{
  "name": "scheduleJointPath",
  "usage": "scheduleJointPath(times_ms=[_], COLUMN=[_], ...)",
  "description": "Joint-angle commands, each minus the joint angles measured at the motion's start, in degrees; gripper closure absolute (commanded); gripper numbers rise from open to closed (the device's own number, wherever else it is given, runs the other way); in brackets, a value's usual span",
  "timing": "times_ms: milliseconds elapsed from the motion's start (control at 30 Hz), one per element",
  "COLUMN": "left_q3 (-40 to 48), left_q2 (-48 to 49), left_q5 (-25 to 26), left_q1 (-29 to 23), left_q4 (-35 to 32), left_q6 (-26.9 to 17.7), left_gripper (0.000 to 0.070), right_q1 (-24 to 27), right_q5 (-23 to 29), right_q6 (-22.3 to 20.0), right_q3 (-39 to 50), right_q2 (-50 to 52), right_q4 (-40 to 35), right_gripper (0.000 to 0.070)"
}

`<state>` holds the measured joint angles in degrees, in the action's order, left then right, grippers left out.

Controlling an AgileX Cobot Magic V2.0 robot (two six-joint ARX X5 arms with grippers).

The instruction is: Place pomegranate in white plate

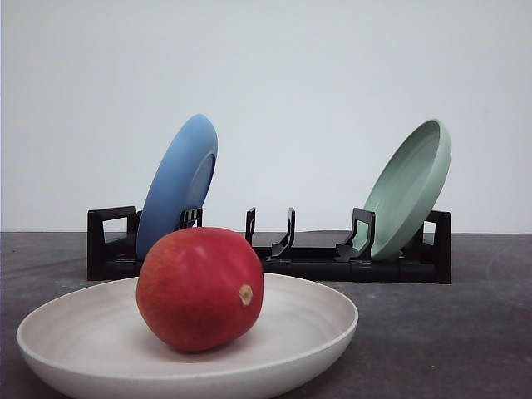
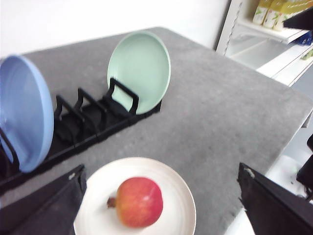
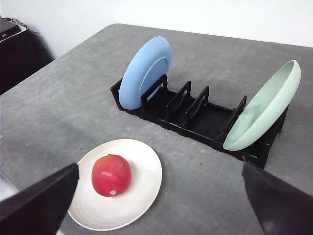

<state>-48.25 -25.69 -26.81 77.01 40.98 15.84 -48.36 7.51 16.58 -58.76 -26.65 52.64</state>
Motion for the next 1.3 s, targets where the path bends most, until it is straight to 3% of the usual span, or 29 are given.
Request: scheduleJointPath(times_ms=[0,67,100,133,167,200,267,1000,1133,1267], left_q3=[-0.7,-0.7,-0.7,-0.7,-0.7,-0.7,-0.7,-0.4,-0.3,1.8], left_q2=[-0.1,-0.1,-0.1,-0.1,-0.1,-0.1,-0.1,0.0,-0.2,0.2], left_q5=[-0.2,-0.4,-0.4,-0.3,-0.2,-0.3,-0.4,-0.3,4.1,5.8], left_q1=[0.7,0.7,0.7,0.7,0.7,0.7,0.7,0.0,-8.6,-22.4], left_q4=[-1.3,-2.4,-3.0,-3.3,-3.4,-3.4,-3.4,-3.3,-3.1,-4.1], left_q6=[-1.9,-1.9,-2.1,-3.0,-3.8,-4.1,-4.1,-4.0,-4.3,-5.4], left_gripper=[0.0108,0.0132,0.0244,0.0462,0.0671,0.0668,0.07,0.07,0.07,0.07], right_q1=[-0.6,-0.6,-0.6,-0.6,-0.6,-0.6,-0.6,-0.6,-0.6,-0.6], right_q5=[0.1,0.0,0.0,0.0,0.0,0.1,0.0,0.1,0.1,0.1], right_q6=[0.6,0.6,0.6,0.6,0.3,-0.5,-0.6,-0.6,-0.6,-0.6], right_q3=[-0.4,-0.4,-0.4,-0.4,-0.4,-0.4,-0.4,-0.4,-0.4,-0.4], right_q2=[-0.2,-0.2,-0.2,-0.2,-0.2,-0.2,-0.2,-0.2,-0.2,-0.2], right_q4=[-0.3,-0.2,0.2,0.7,1.1,1.3,1.4,1.3,1.2,0.6], right_gripper=[0.0,0.0018,0.0138,0.0422,0.0634,0.0678,0.069,0.069,0.069,0.069])
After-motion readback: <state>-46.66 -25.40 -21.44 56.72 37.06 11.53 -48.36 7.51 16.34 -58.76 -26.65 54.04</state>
